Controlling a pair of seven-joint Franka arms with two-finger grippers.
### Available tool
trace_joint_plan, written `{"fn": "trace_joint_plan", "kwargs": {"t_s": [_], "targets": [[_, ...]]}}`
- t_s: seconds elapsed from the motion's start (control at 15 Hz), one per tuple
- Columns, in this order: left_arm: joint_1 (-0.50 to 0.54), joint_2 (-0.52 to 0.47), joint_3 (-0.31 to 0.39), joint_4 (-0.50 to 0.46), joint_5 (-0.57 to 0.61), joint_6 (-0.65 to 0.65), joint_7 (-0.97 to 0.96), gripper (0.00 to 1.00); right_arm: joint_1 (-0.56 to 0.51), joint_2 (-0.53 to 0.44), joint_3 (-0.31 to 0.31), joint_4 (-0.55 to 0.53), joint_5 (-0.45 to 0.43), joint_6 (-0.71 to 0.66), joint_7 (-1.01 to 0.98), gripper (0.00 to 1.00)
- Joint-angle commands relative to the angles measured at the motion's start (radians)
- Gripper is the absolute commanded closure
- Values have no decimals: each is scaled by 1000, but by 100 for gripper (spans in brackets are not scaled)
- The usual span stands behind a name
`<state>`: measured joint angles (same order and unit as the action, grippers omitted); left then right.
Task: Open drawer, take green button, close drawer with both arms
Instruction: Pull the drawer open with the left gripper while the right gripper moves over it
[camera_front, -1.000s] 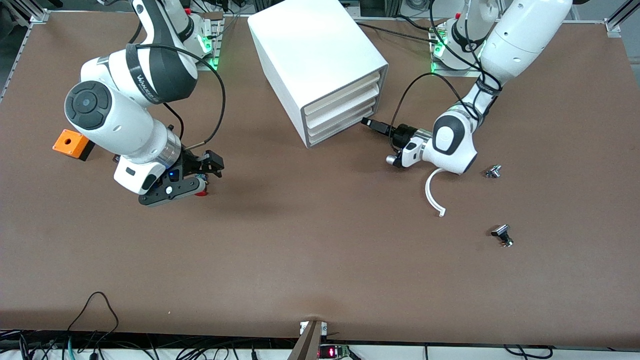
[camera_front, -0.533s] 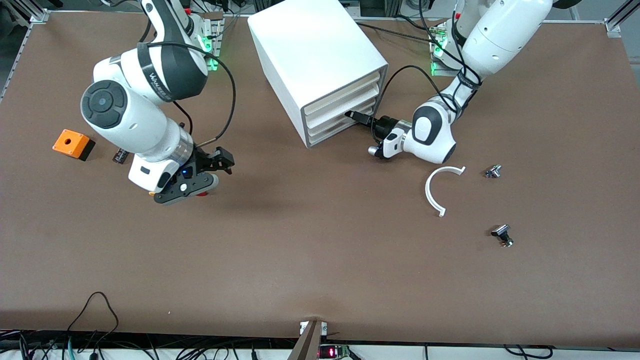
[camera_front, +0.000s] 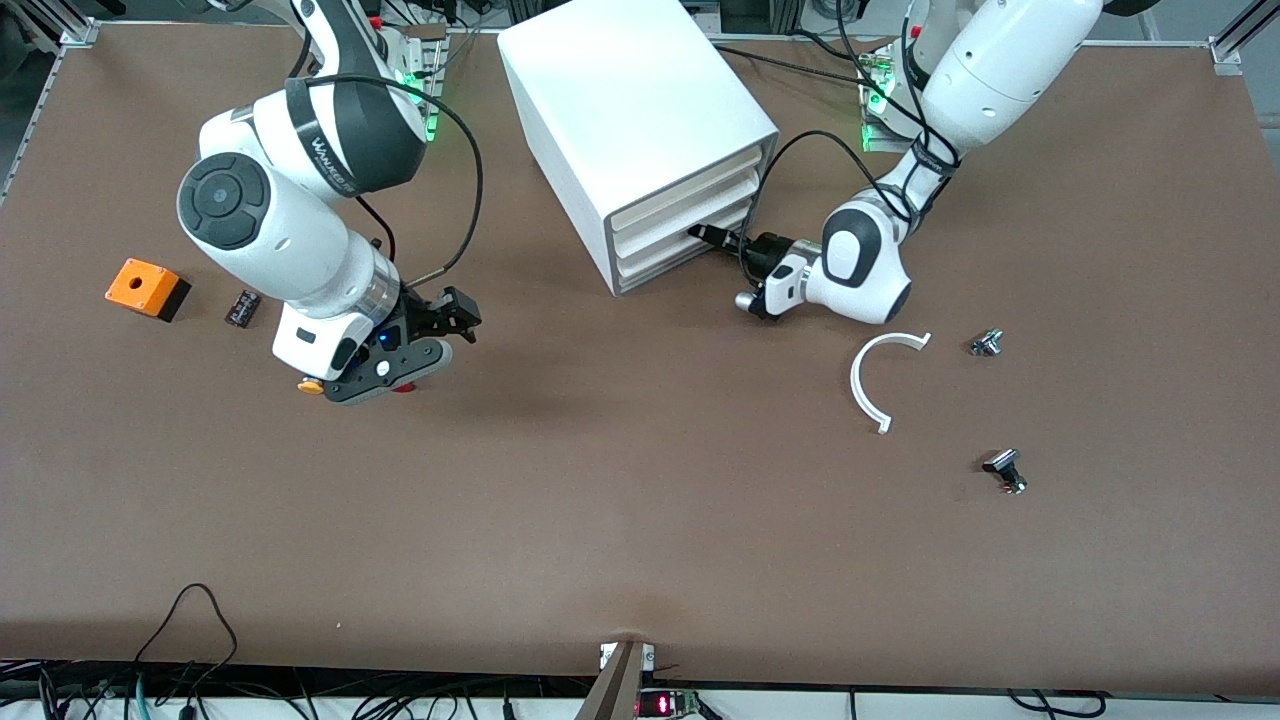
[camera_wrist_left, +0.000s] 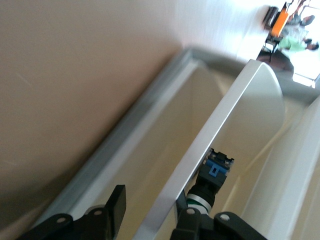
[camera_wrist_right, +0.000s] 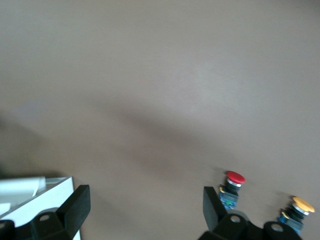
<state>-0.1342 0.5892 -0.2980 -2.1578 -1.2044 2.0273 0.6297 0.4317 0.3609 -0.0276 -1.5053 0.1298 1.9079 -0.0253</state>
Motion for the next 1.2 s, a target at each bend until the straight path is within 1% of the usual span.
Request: {"fn": "trace_joint_plan", "kwargs": {"t_s": [0.0,0.13,0.4,0.47,0.53,0.6,0.73,0.87,0.93,1.0,1.13], "targets": [[2,37,132,87,23,85,25,100,33,10,17,25,13,-4,-8,0],[7,38,161,119,26,85,21,100,38,10,18,25,10,-4,-13,0],[22,35,165,154,26,85,21,100,62,7,26,27,8,-4,-22,0],[22,35,165,154,25,87,24,39,74,7,32,36,8,0,-24,0],[27,31,165,153,22,93,30,2,94,15,38,81,7,6,-30,0],[28,29,163,150,22,93,31,0,125,39,41,118,4,5,-41,0],[28,11,163,148,19,102,31,0,185,94,41,196,-18,6,-54,0],[30,-32,161,150,26,140,31,0,243,154,40,288,-74,0,-73,0],[42,-67,163,145,29,151,31,0,266,177,40,312,-91,-1,-74,0],[80,-106,163,142,61,162,31,0,288,200,40,330,-98,6,-82,0],[164,-195,162,145,170,165,31,0,335,257,35,379,-107,8,-126,0]]}}
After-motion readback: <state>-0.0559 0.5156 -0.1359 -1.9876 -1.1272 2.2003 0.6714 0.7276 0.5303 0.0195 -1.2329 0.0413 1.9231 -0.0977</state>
